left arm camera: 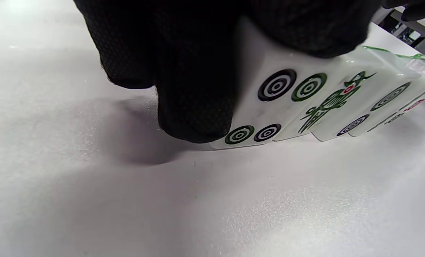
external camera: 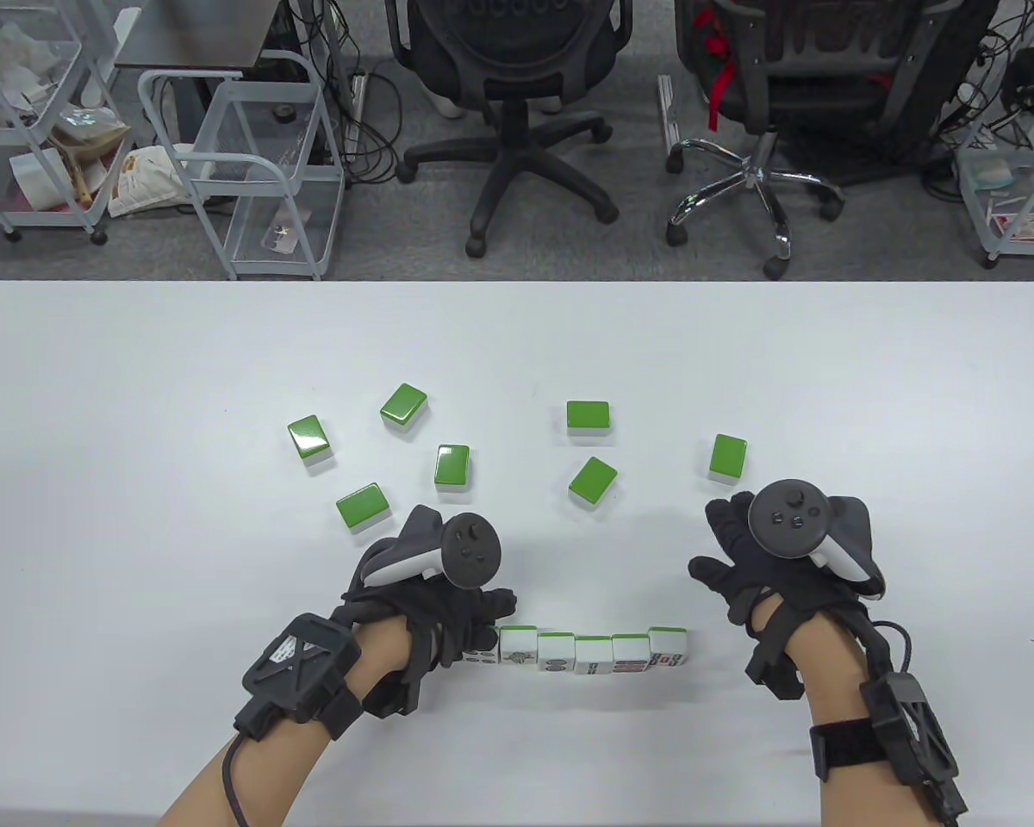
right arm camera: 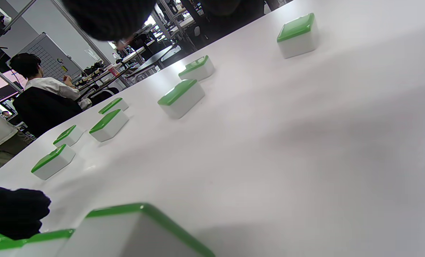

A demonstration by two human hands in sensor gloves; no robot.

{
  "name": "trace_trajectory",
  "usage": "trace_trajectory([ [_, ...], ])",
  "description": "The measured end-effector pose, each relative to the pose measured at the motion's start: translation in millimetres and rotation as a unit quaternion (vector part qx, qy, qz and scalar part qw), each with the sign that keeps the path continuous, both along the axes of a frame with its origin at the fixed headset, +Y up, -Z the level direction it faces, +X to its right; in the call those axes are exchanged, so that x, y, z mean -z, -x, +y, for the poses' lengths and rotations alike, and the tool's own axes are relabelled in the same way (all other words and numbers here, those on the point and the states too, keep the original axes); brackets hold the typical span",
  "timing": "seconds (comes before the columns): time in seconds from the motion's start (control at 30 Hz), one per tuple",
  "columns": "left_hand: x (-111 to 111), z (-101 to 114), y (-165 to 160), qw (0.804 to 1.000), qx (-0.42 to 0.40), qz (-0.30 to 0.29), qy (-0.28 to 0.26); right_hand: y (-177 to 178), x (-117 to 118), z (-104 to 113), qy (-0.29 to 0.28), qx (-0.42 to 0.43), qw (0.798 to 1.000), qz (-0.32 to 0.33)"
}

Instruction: Stand mahjong tiles upright in a row

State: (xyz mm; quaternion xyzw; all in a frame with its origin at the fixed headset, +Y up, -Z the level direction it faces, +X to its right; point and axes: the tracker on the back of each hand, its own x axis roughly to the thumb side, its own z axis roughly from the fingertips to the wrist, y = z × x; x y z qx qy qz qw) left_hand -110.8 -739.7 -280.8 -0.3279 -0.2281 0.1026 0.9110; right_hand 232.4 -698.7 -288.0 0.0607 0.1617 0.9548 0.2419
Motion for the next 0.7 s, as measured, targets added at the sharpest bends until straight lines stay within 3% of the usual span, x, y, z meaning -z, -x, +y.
trace_trajectory([
  [0.17,-1,8,11,0.999,-0.002,0.026,-0.017,-1,0,1,0.001,0.001,1.0,-0.002],
  [0.3,3,45,47,0.976,0.043,0.134,-0.168,-4,1,2,-0.002,0.003,1.0,-0.011],
  [0.4,4,61,71,0.951,0.084,0.184,-0.234,-7,1,3,-0.006,0.004,1.0,-0.017],
  [0.7,7,47,121,0.927,0.101,0.274,-0.237,-25,4,7,-0.051,-0.008,0.995,-0.081],
])
